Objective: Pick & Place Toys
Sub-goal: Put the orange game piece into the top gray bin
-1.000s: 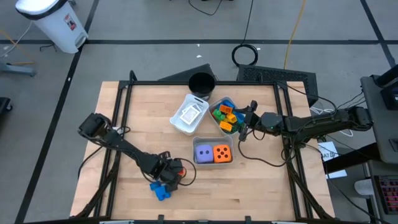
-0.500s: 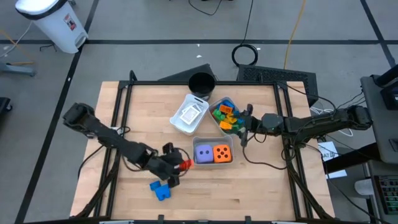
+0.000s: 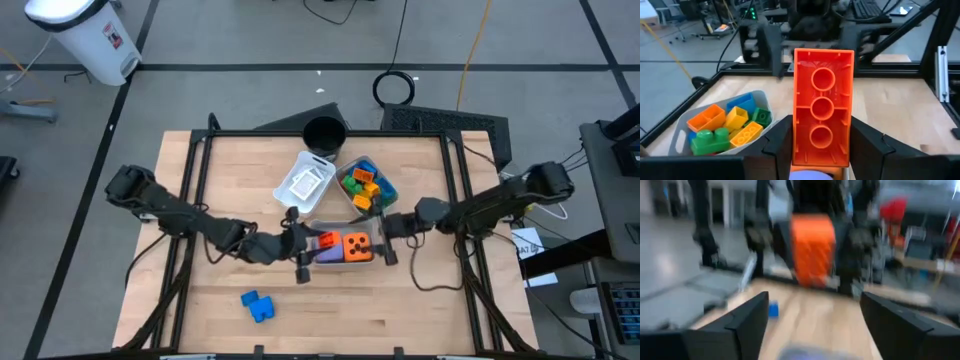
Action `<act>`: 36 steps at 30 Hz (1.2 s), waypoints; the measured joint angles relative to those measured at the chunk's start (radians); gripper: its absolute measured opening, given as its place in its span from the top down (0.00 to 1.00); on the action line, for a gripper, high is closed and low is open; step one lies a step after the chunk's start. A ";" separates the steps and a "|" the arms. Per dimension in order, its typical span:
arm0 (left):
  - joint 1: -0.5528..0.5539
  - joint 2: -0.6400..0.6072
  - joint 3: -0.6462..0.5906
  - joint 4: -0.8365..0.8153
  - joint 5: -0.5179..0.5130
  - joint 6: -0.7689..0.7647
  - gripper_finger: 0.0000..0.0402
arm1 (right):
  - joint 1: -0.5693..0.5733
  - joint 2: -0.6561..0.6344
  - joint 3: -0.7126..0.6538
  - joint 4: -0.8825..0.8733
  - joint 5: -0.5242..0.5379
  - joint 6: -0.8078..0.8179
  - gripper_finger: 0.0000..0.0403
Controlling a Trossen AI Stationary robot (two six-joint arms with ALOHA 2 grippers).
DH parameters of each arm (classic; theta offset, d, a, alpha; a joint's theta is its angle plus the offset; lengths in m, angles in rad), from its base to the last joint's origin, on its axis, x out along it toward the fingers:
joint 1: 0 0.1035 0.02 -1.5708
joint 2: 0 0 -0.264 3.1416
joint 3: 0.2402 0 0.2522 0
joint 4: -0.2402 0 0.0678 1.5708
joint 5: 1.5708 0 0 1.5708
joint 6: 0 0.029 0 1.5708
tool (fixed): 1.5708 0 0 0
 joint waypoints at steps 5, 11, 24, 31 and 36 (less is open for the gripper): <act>0.034 0.017 -0.002 0.017 0.070 0.015 0.61 | 0.031 0.104 0.020 0.206 0.061 -0.028 0.18; 0.067 0.032 -0.001 0.038 0.109 0.011 0.61 | 0.025 0.203 0.116 0.179 0.058 0.005 0.15; 0.074 0.031 -0.001 0.034 0.128 0.001 0.61 | 0.026 0.224 0.145 0.191 0.058 0.003 0.52; 0.074 0.031 -0.001 0.029 0.122 -0.008 0.60 | 0.026 0.224 0.144 0.181 0.054 0.004 0.76; 0.074 0.031 -0.001 0.029 0.123 -0.043 0.60 | 0.026 0.222 0.143 0.174 0.040 0.013 0.76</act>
